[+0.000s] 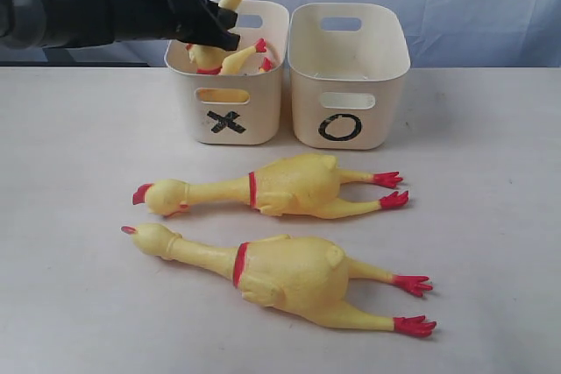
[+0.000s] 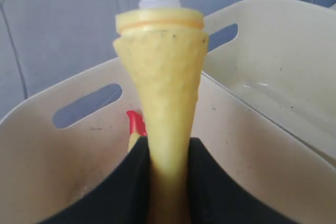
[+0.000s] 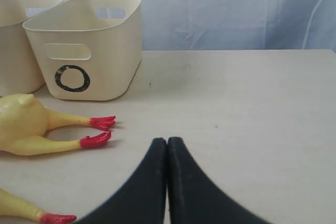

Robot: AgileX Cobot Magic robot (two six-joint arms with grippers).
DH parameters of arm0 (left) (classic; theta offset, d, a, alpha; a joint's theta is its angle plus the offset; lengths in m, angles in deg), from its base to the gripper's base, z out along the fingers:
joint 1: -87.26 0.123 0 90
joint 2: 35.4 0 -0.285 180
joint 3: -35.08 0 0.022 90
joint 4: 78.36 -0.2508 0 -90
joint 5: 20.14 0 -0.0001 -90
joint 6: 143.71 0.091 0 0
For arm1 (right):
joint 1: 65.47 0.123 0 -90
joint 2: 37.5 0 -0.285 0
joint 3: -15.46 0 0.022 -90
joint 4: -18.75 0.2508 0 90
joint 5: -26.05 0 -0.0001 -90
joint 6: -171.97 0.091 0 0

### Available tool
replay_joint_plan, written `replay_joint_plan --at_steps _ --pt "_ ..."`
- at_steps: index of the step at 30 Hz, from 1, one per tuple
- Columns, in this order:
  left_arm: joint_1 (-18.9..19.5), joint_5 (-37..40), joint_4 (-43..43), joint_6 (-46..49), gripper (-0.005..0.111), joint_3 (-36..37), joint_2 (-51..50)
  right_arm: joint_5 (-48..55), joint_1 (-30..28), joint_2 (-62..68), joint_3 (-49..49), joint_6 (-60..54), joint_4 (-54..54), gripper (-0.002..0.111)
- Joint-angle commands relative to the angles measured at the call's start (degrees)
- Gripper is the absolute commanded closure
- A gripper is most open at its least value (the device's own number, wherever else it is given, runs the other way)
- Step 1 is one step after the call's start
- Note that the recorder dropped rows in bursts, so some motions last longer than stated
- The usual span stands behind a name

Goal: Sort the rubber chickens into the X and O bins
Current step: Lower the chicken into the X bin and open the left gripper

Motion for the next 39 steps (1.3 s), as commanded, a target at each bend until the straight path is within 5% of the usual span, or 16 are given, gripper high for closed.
replay_joint_plan --at_steps 1,5,13,18,30,35,39 --pt "0.2 -0.9 0.9 0.1 0.107 -0.4 -1.3 -0.7 -0.2 -0.3 0.2 0.0 -0.1 0.108" --pt "0.2 -4.6 0.9 0.1 0.099 -0.4 -1.3 -0.7 -0.2 -0.3 0.2 0.0 -0.1 0.108" --pt "0.2 -8.0 0.9 -0.4 0.056 -0.4 -1.3 -0.7 -0.2 -0.3 0.2 0.0 -0.1 0.108" --pt "0.2 -8.1 0.9 -2.2 0.042 -0.4 -1.1 -0.7 -0.2 -0.3 0.2 0.0 -0.1 0.108" --pt "0.2 -8.0 -1.3 -9.6 0.041 -0.4 3.4 -0.7 -0.2 -0.3 0.2 0.0 -0.1 0.108" --pt "0.2 -4.4 -14.7 -21.9 0.043 -0.3 5.6 -0.7 -0.2 -0.3 0.2 0.0 -0.1 0.108" --pt "0.2 -0.8 -34.1 -35.4 0.062 -0.3 8.1 -0.7 -0.2 -0.3 0.2 0.0 -0.1 0.108"
